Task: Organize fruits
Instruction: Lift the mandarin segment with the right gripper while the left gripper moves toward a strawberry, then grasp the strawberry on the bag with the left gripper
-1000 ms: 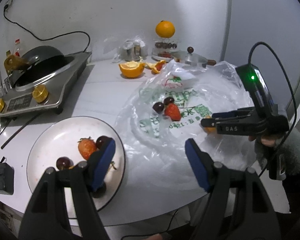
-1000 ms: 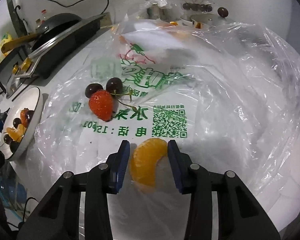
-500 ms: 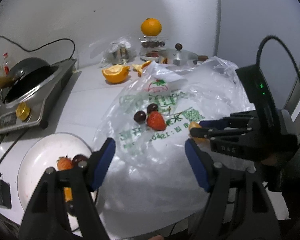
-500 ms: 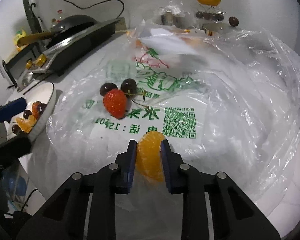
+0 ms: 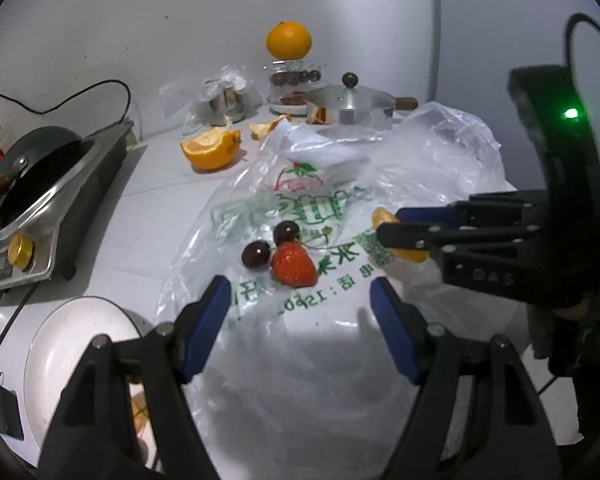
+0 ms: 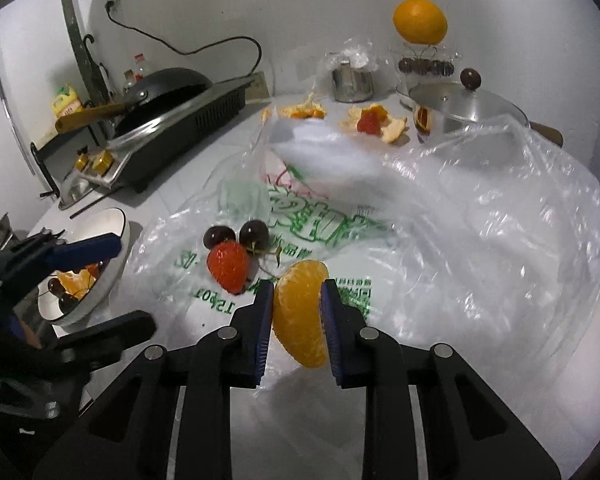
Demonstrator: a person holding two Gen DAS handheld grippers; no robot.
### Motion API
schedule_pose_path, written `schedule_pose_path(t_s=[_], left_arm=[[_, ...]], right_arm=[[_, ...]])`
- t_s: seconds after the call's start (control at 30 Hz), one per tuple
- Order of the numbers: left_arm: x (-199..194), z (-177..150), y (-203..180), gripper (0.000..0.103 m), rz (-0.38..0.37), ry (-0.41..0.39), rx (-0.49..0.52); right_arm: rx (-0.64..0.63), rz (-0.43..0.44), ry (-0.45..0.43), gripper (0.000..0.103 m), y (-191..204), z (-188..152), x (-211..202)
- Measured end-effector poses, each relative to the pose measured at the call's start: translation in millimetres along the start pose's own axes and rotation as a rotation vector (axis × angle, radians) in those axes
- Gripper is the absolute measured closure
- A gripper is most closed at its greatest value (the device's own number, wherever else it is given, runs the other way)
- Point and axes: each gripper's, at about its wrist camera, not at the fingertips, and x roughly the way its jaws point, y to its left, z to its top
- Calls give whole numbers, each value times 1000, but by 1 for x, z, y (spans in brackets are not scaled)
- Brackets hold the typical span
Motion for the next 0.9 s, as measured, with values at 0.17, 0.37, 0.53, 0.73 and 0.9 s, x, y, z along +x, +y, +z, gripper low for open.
schedule_pose_path(t_s=[0.17, 0.37, 0.53, 0.73, 0.9], left_arm=[[15, 7, -1, 31, 7, 10, -9], [38, 12, -4, 39, 14, 51, -11], [54, 11, -5, 43, 16, 89, -21], [71, 12, -5, 44, 32, 120, -31], [79, 14, 1, 53, 30, 137, -62]], right_arm=[[-27, 29, -16, 77, -5, 4, -2], [-42, 51, -28, 77, -14, 9, -1], [-48, 68, -29, 77, -20, 10, 3], [-43, 93, -17, 77, -26, 9, 10], [-42, 103, -14, 77, -29, 10, 13]])
